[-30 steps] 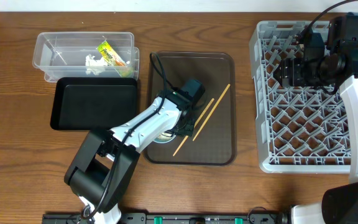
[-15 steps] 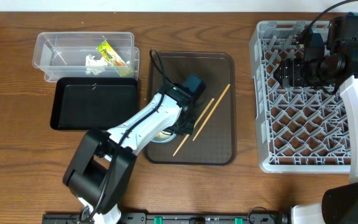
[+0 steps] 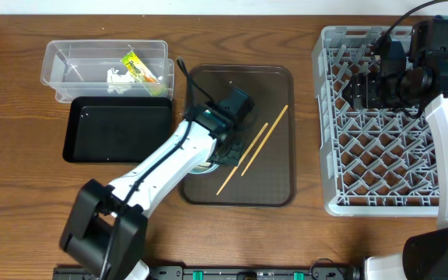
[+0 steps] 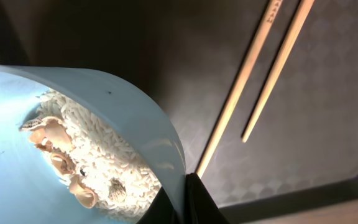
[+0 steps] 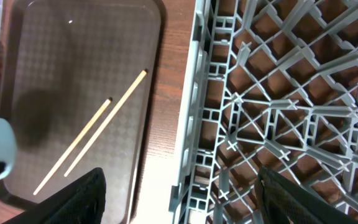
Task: Sort waste into correct bins and load items into the dishwasher rack
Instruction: 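Carry the rice bowl with the left gripper over the black tray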
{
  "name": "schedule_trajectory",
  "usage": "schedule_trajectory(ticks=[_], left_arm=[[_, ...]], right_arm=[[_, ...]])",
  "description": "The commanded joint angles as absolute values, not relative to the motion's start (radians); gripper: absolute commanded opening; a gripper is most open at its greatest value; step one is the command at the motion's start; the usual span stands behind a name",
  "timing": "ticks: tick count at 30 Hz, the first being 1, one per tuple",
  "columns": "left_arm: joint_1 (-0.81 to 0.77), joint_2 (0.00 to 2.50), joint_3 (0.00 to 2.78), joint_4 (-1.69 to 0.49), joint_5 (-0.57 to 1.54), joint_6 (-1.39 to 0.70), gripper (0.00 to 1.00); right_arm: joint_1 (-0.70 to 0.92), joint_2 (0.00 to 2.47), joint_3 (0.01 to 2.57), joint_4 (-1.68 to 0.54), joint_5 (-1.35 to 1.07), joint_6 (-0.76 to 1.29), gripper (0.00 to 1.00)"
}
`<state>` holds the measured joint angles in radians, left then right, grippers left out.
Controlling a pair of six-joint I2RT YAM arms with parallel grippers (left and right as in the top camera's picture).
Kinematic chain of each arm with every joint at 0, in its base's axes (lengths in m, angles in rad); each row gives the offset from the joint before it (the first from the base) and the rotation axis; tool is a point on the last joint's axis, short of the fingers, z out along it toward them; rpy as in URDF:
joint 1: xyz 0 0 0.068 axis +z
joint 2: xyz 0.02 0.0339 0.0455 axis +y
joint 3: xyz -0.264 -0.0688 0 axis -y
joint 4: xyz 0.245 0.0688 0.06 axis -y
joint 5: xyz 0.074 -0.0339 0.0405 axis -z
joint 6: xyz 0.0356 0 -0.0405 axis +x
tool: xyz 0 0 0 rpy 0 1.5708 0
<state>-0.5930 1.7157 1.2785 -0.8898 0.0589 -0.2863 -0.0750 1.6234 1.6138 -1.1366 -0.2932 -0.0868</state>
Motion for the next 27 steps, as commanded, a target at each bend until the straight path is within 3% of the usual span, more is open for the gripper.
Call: schedule_trajectory(ticks=[1,7,13,27], left_arm=[[-0.523,1.632,1.33,-0.905,0.057,-0.261,0.06],[-0.324,1.549,1.331,-0.9,0.21,-0.163,0.06],[-0.069,1.565,1.331,-0.899,0.49,-0.068,0.06],[0.339,1.796,1.33,-0.901,1.09,0.12,0.06]], right_arm=[[-0.064,1.63,1.608,-1.138,-0.307,-0.075,0.75],[-0.064,1.63,1.608,-1.14,-0.307,-0.075,0.75],[-0.063,1.63,1.608,-1.145,-0.307,-0.075,0.75],[-0.063,1.63,1.608,-1.158,-0.307,-0.075,0.75]])
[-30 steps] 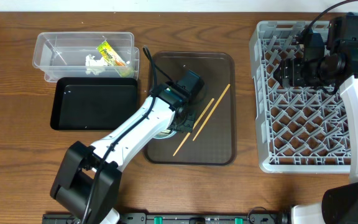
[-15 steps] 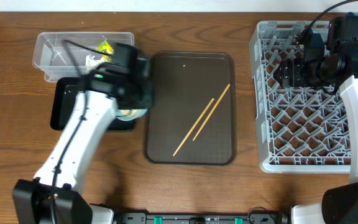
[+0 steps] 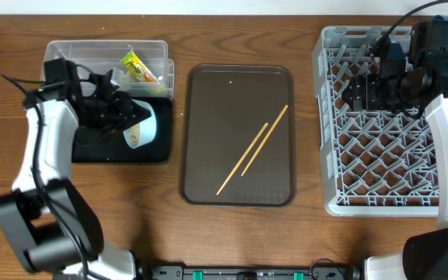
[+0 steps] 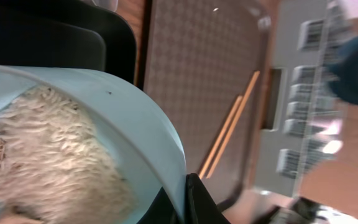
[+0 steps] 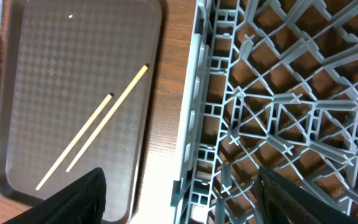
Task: Sort waste into correct bins and load items into the dishwasher rack
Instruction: 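Carry the rice bowl with the left gripper over the black tray, then tip the rice bowl with the left gripper to pour rice onto the black tray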
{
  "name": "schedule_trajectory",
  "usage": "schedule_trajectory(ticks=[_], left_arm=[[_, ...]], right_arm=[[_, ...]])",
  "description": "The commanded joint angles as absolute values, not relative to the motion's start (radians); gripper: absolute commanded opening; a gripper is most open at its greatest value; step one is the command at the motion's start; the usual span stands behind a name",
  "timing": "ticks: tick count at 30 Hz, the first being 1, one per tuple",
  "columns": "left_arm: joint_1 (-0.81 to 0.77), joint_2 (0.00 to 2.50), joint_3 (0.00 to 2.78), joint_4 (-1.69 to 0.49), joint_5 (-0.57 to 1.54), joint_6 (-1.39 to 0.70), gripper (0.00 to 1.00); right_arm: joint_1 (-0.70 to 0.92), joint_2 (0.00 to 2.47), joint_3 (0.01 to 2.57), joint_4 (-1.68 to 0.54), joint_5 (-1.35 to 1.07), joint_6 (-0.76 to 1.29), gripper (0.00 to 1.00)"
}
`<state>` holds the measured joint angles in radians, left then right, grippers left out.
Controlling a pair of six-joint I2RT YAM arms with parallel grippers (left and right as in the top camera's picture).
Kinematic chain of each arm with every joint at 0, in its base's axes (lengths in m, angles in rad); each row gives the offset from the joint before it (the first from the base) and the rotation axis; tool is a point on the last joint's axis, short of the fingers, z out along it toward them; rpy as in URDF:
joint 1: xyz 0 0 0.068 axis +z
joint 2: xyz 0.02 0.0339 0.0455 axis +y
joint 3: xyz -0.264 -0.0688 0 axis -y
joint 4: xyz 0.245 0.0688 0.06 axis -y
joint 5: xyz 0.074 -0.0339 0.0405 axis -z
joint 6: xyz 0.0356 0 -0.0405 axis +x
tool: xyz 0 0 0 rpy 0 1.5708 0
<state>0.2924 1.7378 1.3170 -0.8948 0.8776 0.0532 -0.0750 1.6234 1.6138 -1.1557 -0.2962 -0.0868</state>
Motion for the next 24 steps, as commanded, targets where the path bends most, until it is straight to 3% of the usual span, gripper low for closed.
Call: schedule_trajectory(ticks=[1,16,24], left_arm=[[0.358,1.819,1.33,-0.901,1.131,0.13,0.06],[0.574,2.031,1.33,-0.884,1.571,0.165,0.06],[0.593,2.083,1.328,-0.941,1.573,0.145,0.06]], right_arm=[[-0.063,1.63,1.608,-1.159,-0.307,-0.075,0.75],[-0.064,1.63,1.608,-1.16,-0.307,-0.075,0.75],[-0.064,1.63,1.608,-1.16,-0.307,-0.076,0.75]])
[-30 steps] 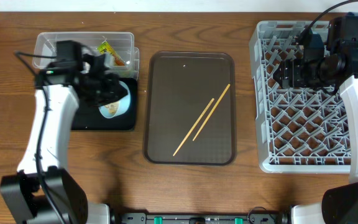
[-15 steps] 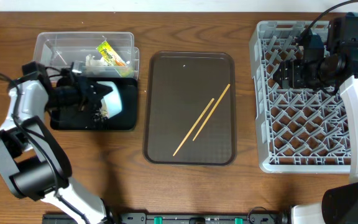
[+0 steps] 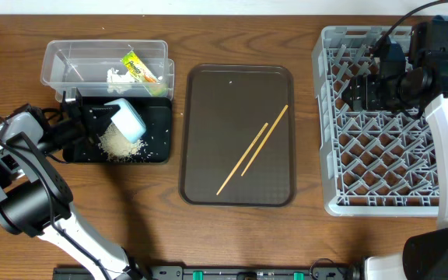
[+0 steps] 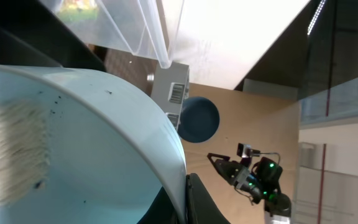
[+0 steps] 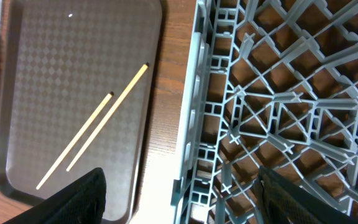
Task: Sort waste into correct bins and load items into the dishwasher rack
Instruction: 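Tip the rice bowl with the left gripper to pour rice onto the black tray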
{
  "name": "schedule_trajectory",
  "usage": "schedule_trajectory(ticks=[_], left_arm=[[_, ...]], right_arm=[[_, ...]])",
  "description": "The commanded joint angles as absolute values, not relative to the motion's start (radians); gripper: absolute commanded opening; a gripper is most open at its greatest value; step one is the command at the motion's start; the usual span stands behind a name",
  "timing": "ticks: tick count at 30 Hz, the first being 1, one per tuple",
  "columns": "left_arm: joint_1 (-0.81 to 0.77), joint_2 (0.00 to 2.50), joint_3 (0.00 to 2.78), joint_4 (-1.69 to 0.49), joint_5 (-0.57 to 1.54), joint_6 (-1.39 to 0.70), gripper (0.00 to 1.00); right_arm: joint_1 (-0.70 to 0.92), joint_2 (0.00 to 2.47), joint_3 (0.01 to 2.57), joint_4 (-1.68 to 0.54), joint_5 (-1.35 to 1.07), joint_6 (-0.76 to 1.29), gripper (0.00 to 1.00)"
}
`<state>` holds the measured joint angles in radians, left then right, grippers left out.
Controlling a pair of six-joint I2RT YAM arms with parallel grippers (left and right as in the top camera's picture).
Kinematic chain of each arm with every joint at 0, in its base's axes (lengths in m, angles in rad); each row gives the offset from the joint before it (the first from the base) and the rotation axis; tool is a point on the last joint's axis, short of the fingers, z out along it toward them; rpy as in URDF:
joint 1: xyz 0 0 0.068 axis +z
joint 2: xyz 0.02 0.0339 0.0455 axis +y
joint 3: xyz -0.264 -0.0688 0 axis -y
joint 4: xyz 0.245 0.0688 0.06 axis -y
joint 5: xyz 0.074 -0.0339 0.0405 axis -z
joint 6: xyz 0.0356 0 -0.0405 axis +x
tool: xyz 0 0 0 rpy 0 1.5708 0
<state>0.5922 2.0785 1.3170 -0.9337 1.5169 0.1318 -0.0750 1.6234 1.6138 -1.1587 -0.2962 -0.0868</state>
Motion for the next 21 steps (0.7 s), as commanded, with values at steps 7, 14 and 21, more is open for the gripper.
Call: schedule_trajectory(ticks=[7,14,21], left_arm=[[0.595,2.084,1.328,-0.889,1.553,0.09,0.06],[0.596,2.07,1.329,-0.875,1.56,0.115,0.06],[0.605,2.065,1.329,-0.822,1.528,0.031,0.06]], right_arm=[[-0.063,1.63,1.608,-1.159,-0.307,-0.075,0.75],[-0.063,1.63,1.608,-1.16,-0.307,-0.075,0.75],[-0.063,1.63,1.608,-1.16,-0.307,-0.075,0.75]])
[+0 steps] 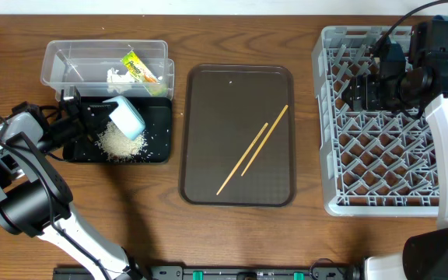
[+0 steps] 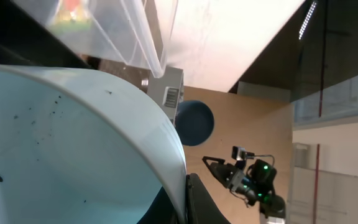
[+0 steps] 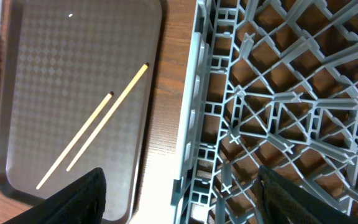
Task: Sort waste into correct bins and load items into the dishwasher rack
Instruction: 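Tip the rice bowl with the left gripper to pour rice onto the black tray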
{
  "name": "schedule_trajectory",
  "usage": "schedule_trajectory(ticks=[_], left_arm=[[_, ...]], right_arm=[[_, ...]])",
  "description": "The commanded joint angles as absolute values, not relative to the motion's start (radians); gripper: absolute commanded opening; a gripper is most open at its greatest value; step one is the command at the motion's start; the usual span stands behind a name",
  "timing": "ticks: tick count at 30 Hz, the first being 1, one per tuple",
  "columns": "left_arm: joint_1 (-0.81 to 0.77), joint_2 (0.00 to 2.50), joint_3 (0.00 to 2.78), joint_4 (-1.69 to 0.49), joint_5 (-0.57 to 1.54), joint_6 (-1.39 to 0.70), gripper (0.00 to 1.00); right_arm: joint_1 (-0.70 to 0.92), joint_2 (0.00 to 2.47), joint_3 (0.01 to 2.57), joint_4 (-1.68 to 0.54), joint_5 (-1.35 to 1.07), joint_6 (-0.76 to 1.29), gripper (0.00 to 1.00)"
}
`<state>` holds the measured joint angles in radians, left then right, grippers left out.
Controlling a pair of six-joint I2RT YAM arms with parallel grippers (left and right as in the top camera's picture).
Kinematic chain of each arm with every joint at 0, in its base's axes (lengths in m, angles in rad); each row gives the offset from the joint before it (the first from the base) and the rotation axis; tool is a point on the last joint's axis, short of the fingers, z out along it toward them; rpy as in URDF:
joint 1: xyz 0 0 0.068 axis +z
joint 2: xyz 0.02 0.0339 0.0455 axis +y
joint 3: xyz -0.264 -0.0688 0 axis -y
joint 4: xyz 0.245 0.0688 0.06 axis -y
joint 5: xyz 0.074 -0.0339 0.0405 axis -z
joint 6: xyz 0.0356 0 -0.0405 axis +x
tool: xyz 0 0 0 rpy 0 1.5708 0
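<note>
A pale blue bowl (image 1: 127,118) hangs tipped over the black bin (image 1: 156,155), held at its rim by my left gripper (image 1: 93,119). In the left wrist view the bowl's inside (image 2: 61,155) looks empty except for a few specks. A heap of white rice (image 1: 119,141) lies in the black bin. Two chopsticks (image 1: 253,149) lie on the brown tray (image 1: 201,187). Over the grey dishwasher rack (image 1: 329,93) my right gripper (image 1: 364,89) hovers open, its fingers (image 3: 79,199) spread wide with nothing between them.
A clear plastic bin (image 1: 53,70) behind the black bin holds a yellow-green wrapper (image 1: 140,67) and white scraps. The rack's left wall (image 3: 194,124) stands next to the tray's right edge.
The last rice has left the bowl, whose inside now shows bare. The bowl sits a touch higher over the black bin. The right arm has not moved.
My left gripper held the rice-filled bowl on the brown tray. Then the bowl was over the black bin, tipped, still full. Then rice lay heaped in the bin with some left in the bowl. Now the bowl is empty.
</note>
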<state>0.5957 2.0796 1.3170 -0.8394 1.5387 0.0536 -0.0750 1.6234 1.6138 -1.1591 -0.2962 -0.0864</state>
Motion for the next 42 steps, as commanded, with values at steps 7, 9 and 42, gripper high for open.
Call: schedule_trajectory(ticks=[7,9,42], left_arm=[[0.604,2.062,1.33,-0.813,1.573,0.002,0.06],[0.603,2.056,1.33,-0.829,1.573,0.002,0.06],[0.418,1.784,1.329,-0.817,1.484,0.226,0.06]], right_arm=[[-0.064,1.63,1.608,-1.163,-0.307,-0.076,0.75],[-0.064,1.63,1.608,-1.163,-0.307,-0.076,0.75],[-0.064,1.63,1.608,-1.164,-0.303,-0.076,0.75]])
